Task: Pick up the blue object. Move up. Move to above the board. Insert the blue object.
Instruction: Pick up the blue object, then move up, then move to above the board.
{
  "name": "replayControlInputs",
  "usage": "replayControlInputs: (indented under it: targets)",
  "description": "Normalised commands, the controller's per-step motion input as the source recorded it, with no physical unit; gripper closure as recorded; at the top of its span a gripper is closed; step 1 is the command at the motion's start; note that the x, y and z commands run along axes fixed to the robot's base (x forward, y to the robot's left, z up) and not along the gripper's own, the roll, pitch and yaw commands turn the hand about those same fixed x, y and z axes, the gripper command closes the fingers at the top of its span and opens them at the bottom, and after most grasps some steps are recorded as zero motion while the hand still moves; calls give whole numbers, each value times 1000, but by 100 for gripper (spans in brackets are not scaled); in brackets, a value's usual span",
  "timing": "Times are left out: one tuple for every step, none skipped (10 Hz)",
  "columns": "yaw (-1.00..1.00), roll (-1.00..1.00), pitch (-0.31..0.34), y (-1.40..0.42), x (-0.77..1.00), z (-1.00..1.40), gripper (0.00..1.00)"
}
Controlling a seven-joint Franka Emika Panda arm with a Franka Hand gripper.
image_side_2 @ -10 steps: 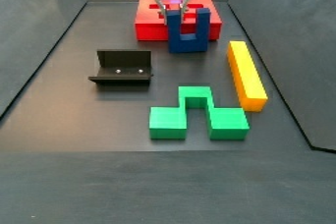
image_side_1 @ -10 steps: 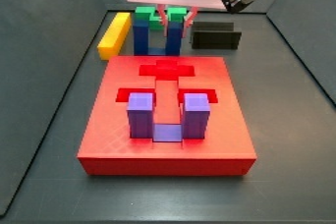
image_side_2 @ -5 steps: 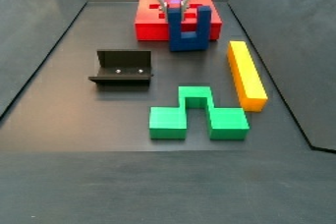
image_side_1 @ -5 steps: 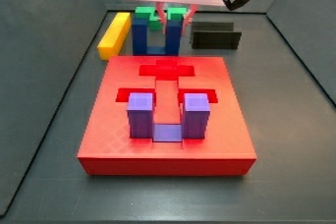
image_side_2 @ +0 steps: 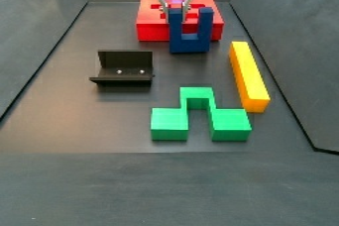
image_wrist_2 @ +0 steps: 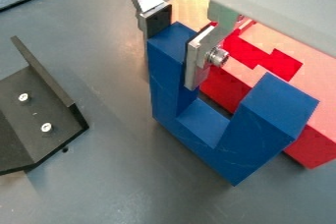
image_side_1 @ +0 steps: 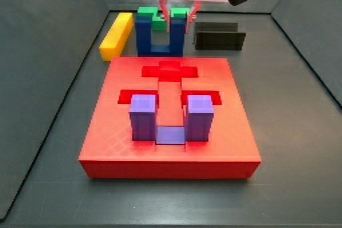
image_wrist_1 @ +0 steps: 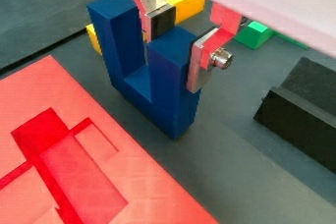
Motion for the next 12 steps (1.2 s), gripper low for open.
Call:
replayControlInputs:
  targets:
    - [0, 0, 0, 0, 0, 0, 100]
    - [0, 0, 0, 0, 0, 0, 100]
    - [0, 0, 0, 0, 0, 0, 100]
    - [0, 0, 0, 0, 0, 0, 100]
    - [0, 0, 0, 0, 0, 833, 100]
    - [0, -1, 20, 2, -11, 784, 100]
    - [-5, -18, 40, -6, -26, 544, 100]
    - [-6, -42, 19, 6, 23, 178, 100]
    - [0, 0, 0, 0, 0, 1400, 100]
    - [-3, 0, 35, 1, -36, 1400, 100]
    - [-6, -19, 29, -2, -51, 1400, 100]
    - [-9, -48, 36, 8, 38, 1400, 100]
